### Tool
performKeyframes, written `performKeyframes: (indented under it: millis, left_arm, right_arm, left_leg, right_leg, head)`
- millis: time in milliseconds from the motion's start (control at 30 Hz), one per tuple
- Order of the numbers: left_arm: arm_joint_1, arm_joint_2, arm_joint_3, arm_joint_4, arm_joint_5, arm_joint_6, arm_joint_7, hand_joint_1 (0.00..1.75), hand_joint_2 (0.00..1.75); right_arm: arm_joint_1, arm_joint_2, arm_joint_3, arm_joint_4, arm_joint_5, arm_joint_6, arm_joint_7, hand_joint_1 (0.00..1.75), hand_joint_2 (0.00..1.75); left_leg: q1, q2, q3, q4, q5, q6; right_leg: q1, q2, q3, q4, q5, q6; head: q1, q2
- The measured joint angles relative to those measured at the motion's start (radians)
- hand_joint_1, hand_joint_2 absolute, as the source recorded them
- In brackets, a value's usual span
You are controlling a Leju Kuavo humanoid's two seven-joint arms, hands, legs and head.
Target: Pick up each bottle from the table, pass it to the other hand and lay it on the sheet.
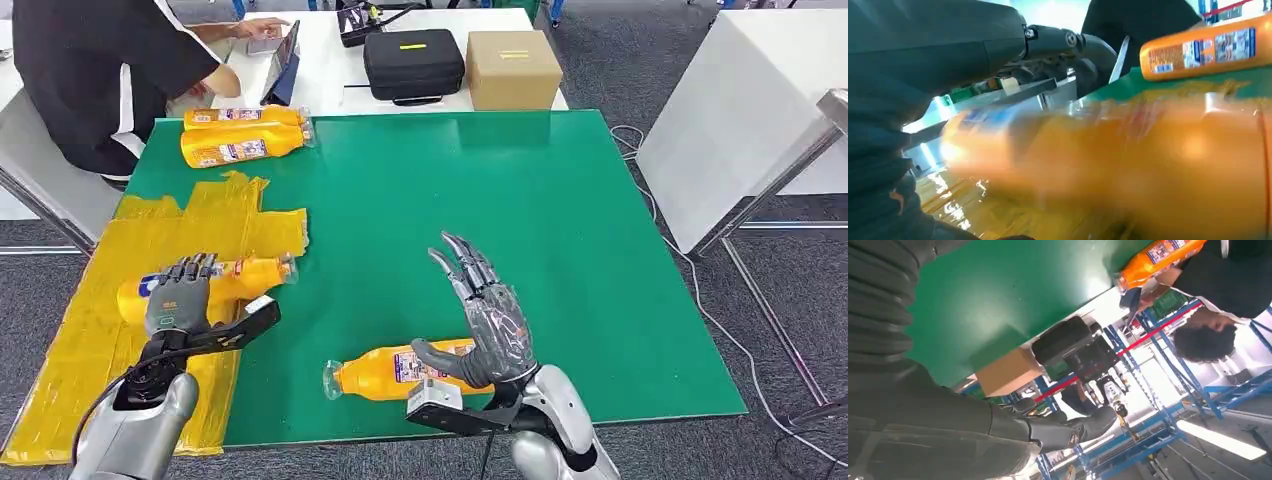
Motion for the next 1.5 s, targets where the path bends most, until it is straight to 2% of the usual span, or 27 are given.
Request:
performKeyframes:
  millis: [433,467,767,1033,1067,1300,1500]
  left_arm:
    - [-0.002,-0.003,0.006,0.000,-0.010,-0.035,0.006,0.00,1.75]
    - [-0.002,-0.003,0.006,0.000,-0.011,-0.040,0.006,0.00,0.00]
    - [0.021,-0.008,0.007,-0.064,-0.009,-0.027,0.003,0.00,0.00]
    - [0.106,-0.017,-0.018,-0.346,0.042,0.061,-0.026,0.00,0.00]
    - [0.115,-0.017,-0.024,-0.375,0.044,0.066,-0.026,0.00,1.75]
    - [0.168,-0.016,-0.071,-0.553,0.088,0.154,-0.038,0.00,1.75]
    - [0.181,-0.016,-0.102,-0.619,0.123,0.175,-0.052,0.00,1.75]
  right_arm:
    - [0.002,0.011,-0.006,-0.002,0.005,0.008,0.001,0.00,1.75]
    - [0.002,0.011,-0.006,-0.002,0.005,0.007,0.001,0.00,1.75]
    - [0.023,0.020,-0.015,-0.014,0.013,0.006,0.004,0.00,1.75]
    - [0.059,0.029,-0.037,-0.034,0.022,-0.002,0.010,0.00,1.75]
    - [0.062,0.029,-0.039,-0.035,0.023,-0.004,0.010,0.00,1.75]
    - [0.075,0.037,-0.055,-0.035,0.026,-0.019,0.010,0.00,1.75]
    - [0.080,0.037,-0.066,-0.035,0.025,-0.031,0.010,0.00,1.75]
  left_leg:
    - [0.000,0.000,0.000,0.000,0.000,0.000]
    - [0.000,0.000,0.000,0.000,0.000,0.000]
    - [0.000,0.000,0.000,0.000,0.000,0.000]
    - [0.000,0.000,0.000,0.000,0.000,0.000]
    - [0.000,0.000,0.000,0.000,0.000,0.000]
    - [0.000,0.000,0.000,0.000,0.000,0.000]
    - [0.000,0.000,0.000,0.000,0.000,0.000]
  right_leg:
    - [0.000,0.000,0.000,0.000,0.000,0.000]
    - [0.000,0.000,0.000,0.000,0.000,0.000]
    - [0.000,0.000,0.000,0.000,0.000,0.000]
    - [0.000,0.000,0.000,0.000,0.000,0.000]
    - [0.000,0.000,0.000,0.000,0.000,0.000]
    - [0.000,0.000,0.000,0.000,0.000,0.000]
    - [0.000,0.000,0.000,0.000,0.000,0.000]
  head:
    - [0.000,0.000]
    - [0.000,0.000]
    - [0.000,0.000]
    - [0.000,0.000]
    - [0.000,0.000]
    - [0.000,0.000]
    - [0.000,0.000]
